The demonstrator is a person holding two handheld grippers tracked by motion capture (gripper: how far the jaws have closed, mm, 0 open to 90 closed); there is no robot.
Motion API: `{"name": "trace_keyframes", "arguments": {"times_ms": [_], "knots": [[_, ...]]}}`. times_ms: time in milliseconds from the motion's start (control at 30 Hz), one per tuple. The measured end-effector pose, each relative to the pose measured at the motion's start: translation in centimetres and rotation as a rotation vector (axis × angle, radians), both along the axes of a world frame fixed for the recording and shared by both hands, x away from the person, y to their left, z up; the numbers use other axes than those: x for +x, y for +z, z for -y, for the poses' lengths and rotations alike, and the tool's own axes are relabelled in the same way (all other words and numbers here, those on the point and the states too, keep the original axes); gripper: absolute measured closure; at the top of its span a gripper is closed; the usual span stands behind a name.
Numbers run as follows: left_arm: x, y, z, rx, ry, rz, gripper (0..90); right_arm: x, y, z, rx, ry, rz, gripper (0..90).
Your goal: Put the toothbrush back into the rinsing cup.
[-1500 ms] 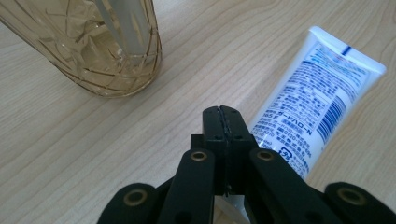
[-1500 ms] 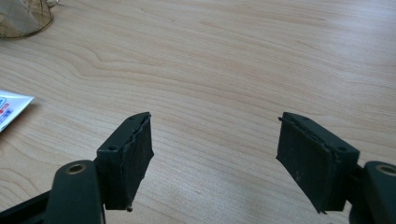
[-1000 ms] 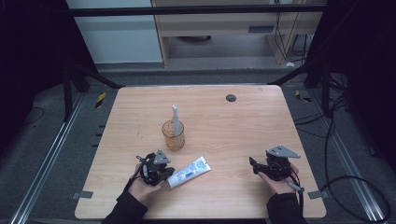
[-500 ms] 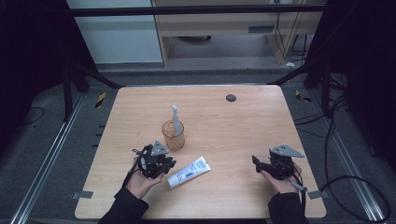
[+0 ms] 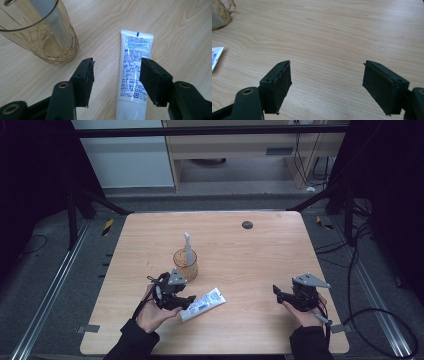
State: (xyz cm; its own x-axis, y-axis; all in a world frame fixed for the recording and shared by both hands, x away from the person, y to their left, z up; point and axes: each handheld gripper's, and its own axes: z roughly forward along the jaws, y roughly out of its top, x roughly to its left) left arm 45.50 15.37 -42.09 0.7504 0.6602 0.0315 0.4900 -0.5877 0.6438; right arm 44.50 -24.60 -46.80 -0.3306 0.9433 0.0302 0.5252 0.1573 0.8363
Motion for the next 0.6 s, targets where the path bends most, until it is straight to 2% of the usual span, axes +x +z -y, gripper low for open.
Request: {"name": "trace_keyframes", "arguments": {"times_ms": [367, 600], "knots": [[0.8, 0.0, 2.3, 0.054, -0.065, -0.041, 37.3, 0.0, -0.1, 0.4, -0.005, -0.002, -0.012, 21.9], [1.3, -0.4, 3.6, 0.105, -0.095, -0.073, 35.3, 0.0, -0.2, 0.4, -0.001, 0.006, -0.017, 21.6]]}}
